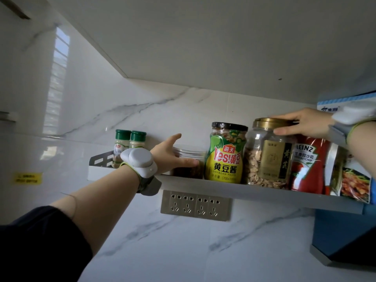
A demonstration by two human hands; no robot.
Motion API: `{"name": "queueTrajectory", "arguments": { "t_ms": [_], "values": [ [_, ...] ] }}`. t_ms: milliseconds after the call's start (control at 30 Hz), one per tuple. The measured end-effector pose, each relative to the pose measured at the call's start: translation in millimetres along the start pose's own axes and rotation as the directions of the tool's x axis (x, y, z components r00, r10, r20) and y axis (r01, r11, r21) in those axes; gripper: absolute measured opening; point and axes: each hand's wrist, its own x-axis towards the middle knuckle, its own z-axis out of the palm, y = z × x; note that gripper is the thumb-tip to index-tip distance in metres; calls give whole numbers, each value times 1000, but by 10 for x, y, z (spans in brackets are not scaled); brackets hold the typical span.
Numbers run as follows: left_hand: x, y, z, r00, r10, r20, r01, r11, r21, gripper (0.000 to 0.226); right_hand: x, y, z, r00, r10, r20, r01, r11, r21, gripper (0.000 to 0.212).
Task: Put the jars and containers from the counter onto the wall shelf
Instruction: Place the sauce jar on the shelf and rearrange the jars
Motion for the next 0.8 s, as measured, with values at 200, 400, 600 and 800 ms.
{"name": "queueTrajectory", "arguments": {
  "t_ms": [200,400,600,800],
  "values": [
    [4,29,63,999,7,-34,-4,997,73,107,44,119,46,999,-4,39,0,995,103,53],
    [20,34,120,997,26,-69,-16,991,133,111,-10,117,56,999,-44,-27,48,986,162,62],
    [-17,93,118,997,3,-78,10,984,176,116,1,118,193,993,-60,-104,74,989,131,62],
    [-37,116,117,997,-22,-73,34,983,178,116,2,142,243,986,-75,-148,103,976,190,58]
  ]
}}
